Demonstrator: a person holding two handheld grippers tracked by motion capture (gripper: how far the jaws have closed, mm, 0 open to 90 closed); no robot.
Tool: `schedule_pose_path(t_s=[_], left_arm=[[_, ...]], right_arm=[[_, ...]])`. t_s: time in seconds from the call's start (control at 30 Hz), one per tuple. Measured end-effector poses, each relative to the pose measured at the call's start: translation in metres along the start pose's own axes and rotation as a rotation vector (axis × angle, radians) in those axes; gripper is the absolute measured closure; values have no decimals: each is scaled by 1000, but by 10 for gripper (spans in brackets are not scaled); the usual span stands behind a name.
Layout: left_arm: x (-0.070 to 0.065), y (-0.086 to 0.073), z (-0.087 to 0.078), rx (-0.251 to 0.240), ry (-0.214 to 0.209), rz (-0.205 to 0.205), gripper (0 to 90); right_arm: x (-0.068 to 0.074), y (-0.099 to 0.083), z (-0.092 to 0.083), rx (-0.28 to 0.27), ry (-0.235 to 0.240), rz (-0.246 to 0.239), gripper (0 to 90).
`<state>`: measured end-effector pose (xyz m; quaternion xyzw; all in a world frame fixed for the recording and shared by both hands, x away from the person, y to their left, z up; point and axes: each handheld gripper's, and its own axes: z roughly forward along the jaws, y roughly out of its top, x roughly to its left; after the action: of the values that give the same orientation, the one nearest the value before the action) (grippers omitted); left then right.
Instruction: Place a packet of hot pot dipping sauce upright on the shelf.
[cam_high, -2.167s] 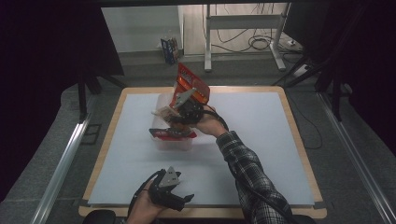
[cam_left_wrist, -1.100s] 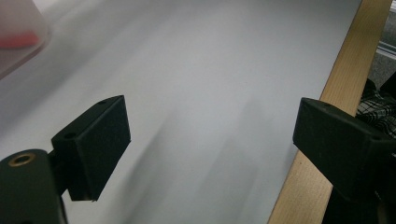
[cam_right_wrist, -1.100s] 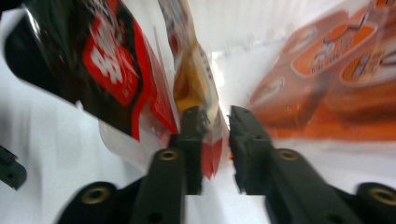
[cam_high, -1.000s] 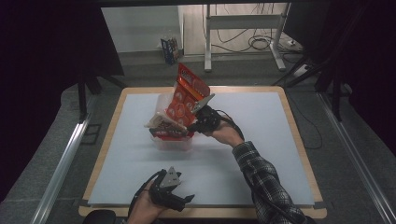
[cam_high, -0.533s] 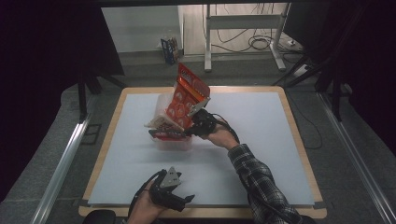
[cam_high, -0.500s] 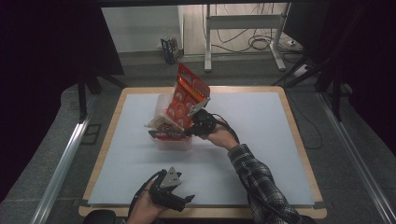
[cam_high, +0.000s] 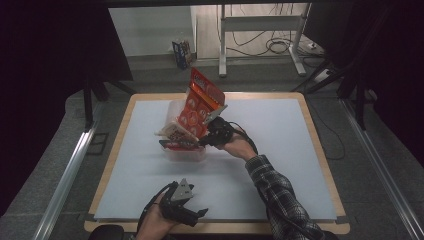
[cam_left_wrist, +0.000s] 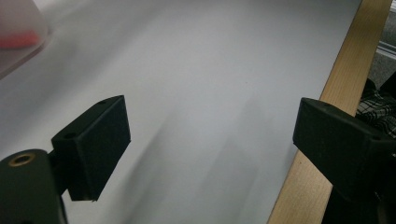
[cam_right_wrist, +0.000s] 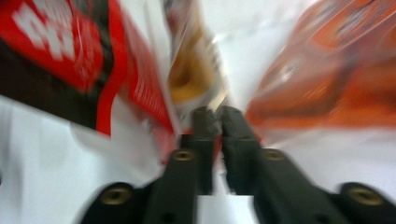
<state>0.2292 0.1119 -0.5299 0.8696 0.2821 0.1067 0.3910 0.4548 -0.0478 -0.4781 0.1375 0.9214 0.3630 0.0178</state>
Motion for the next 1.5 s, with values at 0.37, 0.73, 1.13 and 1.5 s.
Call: schedule_pose_path(t_s=[0.37,0.73,1.13,1.5], left_arm=[[0,0,-1,4,2,-1,109],[1,0,-1,3,3,3,109],[-1,0,1,6,0,-1,109],[-1,1,0,-11,-8,-7,105]], right_arm=[[4,68,-5,-135,7,-21,567],[18,92,-4,-120,5,-117,887],[6,49,-40,-179,-11,-39,888],[2,24,-52,-160,-36,8,874]])
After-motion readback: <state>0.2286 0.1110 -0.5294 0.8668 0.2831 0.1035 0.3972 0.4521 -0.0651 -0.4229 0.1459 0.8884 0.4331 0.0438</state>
